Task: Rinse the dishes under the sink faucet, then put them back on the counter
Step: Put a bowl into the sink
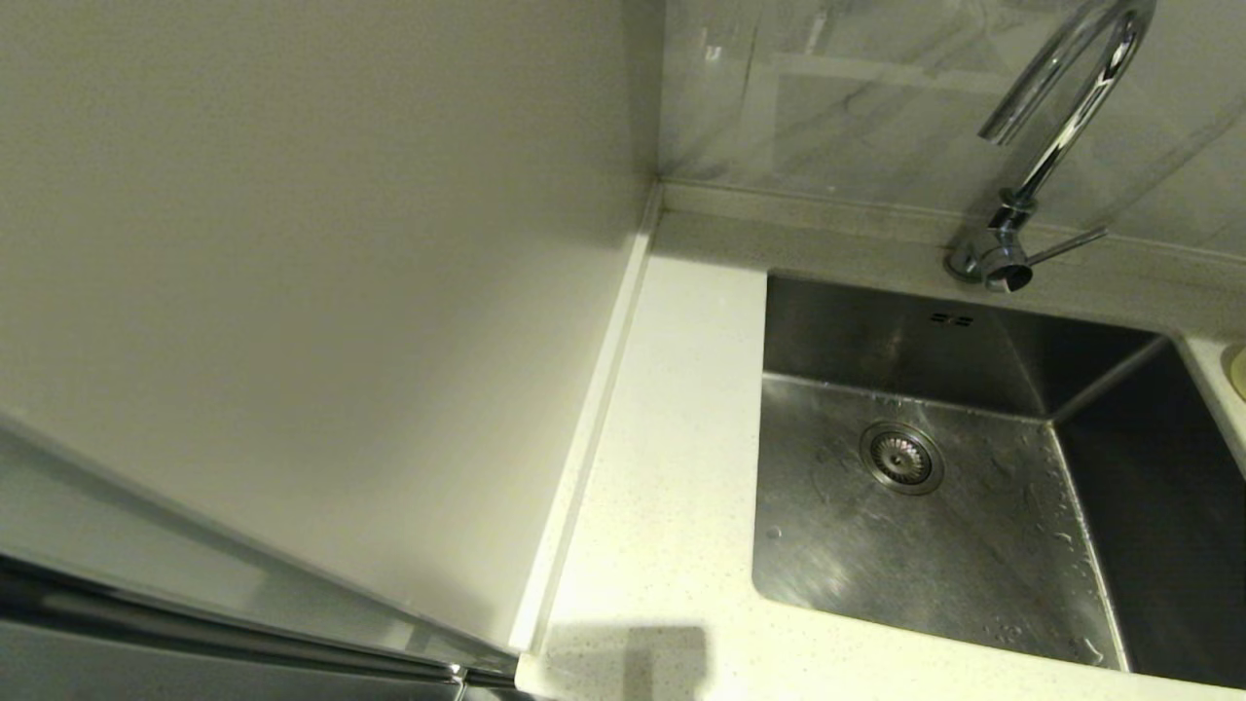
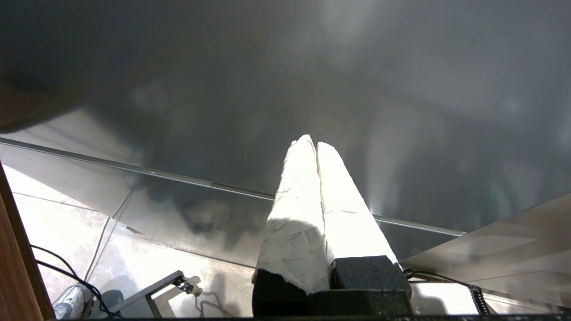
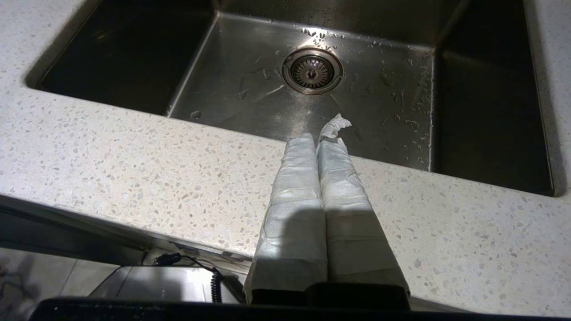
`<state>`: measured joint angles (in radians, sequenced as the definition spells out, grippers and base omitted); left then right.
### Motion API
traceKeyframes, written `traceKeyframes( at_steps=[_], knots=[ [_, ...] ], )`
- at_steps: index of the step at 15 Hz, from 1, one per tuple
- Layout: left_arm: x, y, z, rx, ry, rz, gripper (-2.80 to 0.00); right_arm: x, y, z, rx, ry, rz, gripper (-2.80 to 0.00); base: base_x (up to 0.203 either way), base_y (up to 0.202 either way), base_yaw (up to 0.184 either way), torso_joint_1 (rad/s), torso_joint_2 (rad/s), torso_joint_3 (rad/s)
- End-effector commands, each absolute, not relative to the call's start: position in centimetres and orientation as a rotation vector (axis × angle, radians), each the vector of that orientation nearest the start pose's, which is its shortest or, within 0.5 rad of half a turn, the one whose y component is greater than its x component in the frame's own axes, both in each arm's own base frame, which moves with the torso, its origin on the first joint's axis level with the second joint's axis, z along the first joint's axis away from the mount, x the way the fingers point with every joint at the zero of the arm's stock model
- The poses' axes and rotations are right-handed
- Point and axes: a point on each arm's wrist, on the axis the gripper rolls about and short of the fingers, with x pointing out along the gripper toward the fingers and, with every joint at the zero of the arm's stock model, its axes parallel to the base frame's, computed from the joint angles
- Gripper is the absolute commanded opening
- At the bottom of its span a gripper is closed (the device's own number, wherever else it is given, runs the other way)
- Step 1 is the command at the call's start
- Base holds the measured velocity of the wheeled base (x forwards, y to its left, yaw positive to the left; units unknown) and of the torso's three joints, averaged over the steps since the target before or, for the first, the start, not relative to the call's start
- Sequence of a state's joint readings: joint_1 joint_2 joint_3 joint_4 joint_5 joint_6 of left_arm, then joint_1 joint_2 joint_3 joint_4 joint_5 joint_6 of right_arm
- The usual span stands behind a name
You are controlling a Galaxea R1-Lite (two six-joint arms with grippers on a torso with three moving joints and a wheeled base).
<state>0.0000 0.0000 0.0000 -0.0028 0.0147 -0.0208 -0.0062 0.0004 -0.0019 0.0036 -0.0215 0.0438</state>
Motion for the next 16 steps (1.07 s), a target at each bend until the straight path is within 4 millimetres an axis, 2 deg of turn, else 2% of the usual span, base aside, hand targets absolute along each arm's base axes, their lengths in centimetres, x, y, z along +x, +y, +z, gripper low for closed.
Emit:
traceKeyframes(
  at_steps=[1, 16],
  knots=[
    [-2.3, 0.03, 7.57, -0.022, -0.006, 0.015, -2.8, -2.29, -0.03, 7.55, 0.043, 0.001, -0.028, -2.8, 0.0, 0.0, 0.0, 0.0, 0.0, 0.0],
    [-2.3, 0.03, 7.57, -0.022, -0.006, 0.015, -2.8, -2.3, -0.03, 7.57, 0.043, 0.002, -0.028, -2.8, 0.0, 0.0, 0.0, 0.0, 0.0, 0.0]
  ],
)
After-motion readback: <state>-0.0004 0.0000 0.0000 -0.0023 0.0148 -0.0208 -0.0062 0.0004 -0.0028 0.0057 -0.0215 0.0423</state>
